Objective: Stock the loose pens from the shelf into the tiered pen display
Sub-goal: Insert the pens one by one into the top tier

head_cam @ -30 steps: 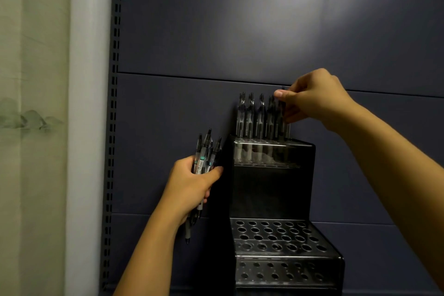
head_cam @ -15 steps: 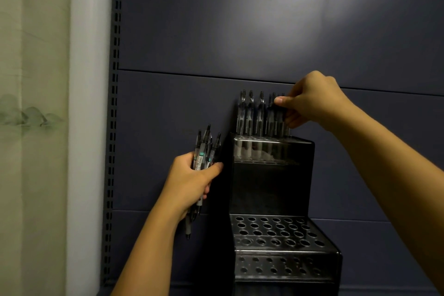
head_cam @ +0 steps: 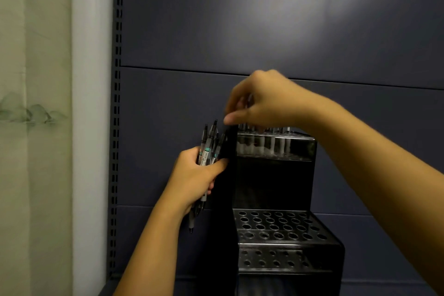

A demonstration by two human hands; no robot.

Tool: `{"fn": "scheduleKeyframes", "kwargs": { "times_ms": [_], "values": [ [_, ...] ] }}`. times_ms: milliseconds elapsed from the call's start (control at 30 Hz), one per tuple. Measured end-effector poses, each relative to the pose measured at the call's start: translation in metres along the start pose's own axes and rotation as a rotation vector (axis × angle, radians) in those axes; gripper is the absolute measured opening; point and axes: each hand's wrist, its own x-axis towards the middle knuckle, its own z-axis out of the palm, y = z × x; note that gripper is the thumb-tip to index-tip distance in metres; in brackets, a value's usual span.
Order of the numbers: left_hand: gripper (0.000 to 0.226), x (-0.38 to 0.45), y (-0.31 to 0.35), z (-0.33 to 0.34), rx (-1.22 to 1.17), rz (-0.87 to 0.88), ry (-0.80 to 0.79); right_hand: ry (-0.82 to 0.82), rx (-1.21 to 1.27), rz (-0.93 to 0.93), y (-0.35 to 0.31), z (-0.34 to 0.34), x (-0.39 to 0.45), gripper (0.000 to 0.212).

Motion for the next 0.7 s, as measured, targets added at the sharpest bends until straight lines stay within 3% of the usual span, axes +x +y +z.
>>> {"fn": "scheduleKeyframes", "kwargs": {
  "times_ms": [367,700],
  "values": [
    [0.017,0.0,0.002,-0.004,-0.033,-0.006,0.006,-0.094,0.239,-0.039,-0.009,0.032,0.015,0.015],
    [0.017,0.0,0.003,-0.002,-0.065,-0.002,-0.036,-0.038,0.312,-0.008,-0.006,0.035,0.012,0.009]
  ]
}}
